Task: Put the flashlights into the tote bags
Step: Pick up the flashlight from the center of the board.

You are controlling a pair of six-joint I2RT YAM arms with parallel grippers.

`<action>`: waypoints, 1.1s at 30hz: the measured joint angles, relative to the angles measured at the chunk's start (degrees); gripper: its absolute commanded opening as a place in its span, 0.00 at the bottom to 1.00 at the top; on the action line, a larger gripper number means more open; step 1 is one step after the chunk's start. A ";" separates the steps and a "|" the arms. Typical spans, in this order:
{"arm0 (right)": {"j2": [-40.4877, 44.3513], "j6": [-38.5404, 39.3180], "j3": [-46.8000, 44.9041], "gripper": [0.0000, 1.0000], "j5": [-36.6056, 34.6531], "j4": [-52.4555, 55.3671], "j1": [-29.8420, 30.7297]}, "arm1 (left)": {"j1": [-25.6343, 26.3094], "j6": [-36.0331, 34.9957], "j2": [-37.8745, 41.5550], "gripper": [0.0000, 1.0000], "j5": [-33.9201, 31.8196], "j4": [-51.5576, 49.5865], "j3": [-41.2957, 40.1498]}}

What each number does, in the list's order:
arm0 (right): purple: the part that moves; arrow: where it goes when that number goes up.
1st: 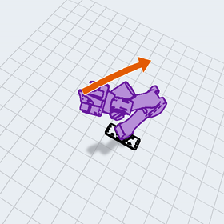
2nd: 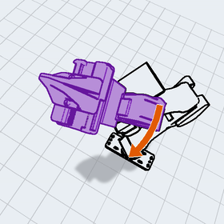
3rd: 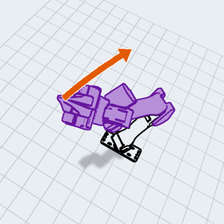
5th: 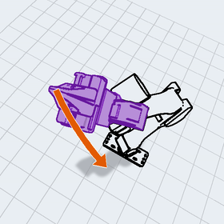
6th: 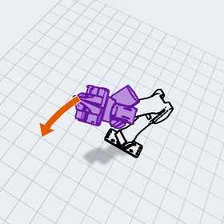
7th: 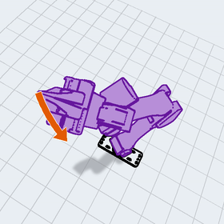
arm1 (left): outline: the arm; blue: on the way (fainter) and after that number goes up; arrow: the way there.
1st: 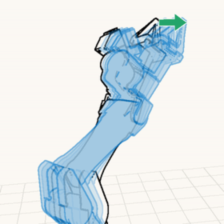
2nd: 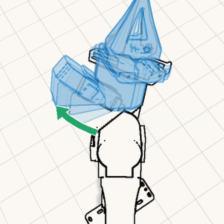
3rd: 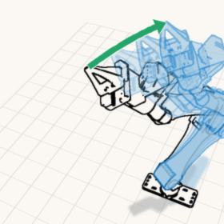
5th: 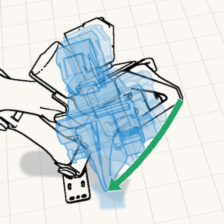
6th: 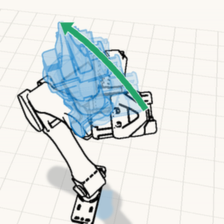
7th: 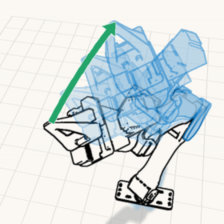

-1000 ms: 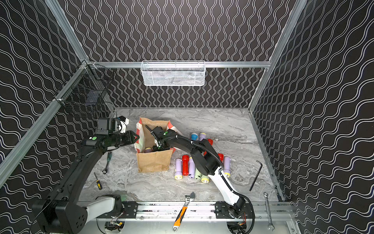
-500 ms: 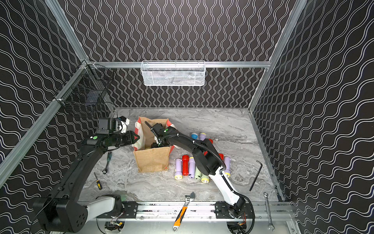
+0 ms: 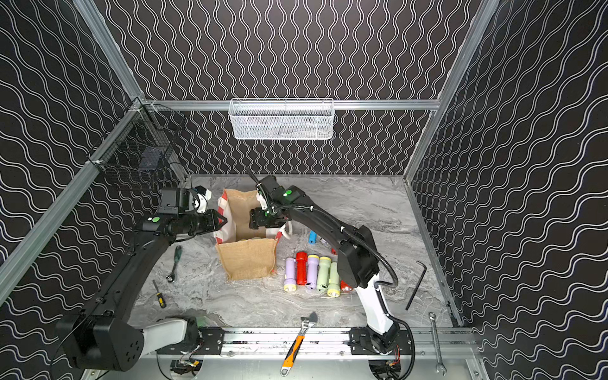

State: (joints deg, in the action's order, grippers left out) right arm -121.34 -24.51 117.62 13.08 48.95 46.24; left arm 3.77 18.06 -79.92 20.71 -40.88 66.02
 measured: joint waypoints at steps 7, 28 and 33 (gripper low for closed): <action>14.99 2.45 -8.33 0.74 -4.83 -1.99 -2.54 | 0.00 -0.02 -1.44 0.24 -1.44 -0.39 0.87; 33.70 -4.07 -50.05 0.71 -13.75 -10.36 -26.38 | 0.00 -1.95 -3.72 0.29 -0.87 -2.21 1.92; 31.06 -4.79 -53.68 0.70 -12.13 -11.87 -27.91 | 0.00 -1.97 -3.72 0.30 -0.79 -2.54 1.92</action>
State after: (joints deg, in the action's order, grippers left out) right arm -90.28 -29.30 63.94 0.95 37.08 18.33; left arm 3.77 16.10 -83.64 19.92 -43.42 67.94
